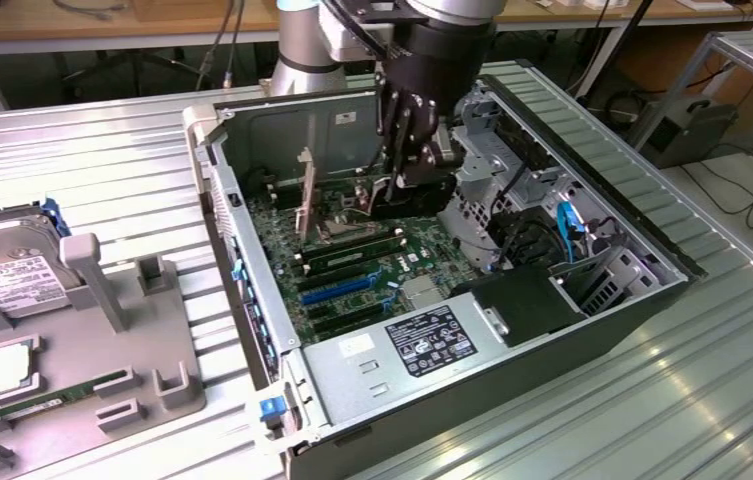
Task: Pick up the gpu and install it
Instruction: 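Insert the gpu into the slot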
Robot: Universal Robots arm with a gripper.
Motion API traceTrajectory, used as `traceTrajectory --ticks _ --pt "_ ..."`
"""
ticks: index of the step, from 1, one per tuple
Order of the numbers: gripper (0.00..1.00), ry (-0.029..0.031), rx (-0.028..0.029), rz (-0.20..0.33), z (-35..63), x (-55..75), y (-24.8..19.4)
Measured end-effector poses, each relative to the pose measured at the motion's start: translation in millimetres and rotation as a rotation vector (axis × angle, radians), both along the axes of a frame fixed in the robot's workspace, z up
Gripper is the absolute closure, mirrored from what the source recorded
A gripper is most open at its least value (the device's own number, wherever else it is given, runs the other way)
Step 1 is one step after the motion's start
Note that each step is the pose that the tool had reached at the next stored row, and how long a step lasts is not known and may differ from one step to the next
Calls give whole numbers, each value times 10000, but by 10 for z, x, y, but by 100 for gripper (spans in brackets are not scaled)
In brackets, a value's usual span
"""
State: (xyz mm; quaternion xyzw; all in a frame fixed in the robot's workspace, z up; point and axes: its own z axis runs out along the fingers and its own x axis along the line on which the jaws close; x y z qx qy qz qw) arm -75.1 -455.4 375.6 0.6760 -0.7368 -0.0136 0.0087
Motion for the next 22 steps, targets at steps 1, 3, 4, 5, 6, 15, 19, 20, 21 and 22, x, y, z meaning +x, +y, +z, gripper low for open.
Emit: traceTrajectory --ticks 1,3,4,5,6,15,19,20,21,22 --pt "74 -14 61 84 -43 -51 -24" --pt "74 -72 76 274 -186 -206 -78" --pt "74 -132 76 337 -254 -283 -82" --pt "74 -199 74 407 -292 -294 -81" --pt "74 -221 75 434 -306 -298 -82" --pt "74 -259 75 503 -473 -328 -82" --pt "74 -262 75 522 -570 -345 -82" --pt "74 -263 75 528 -589 -349 -81" --pt "74 -264 75 534 -608 -352 -81" --pt "74 -265 75 540 -630 -355 -82"
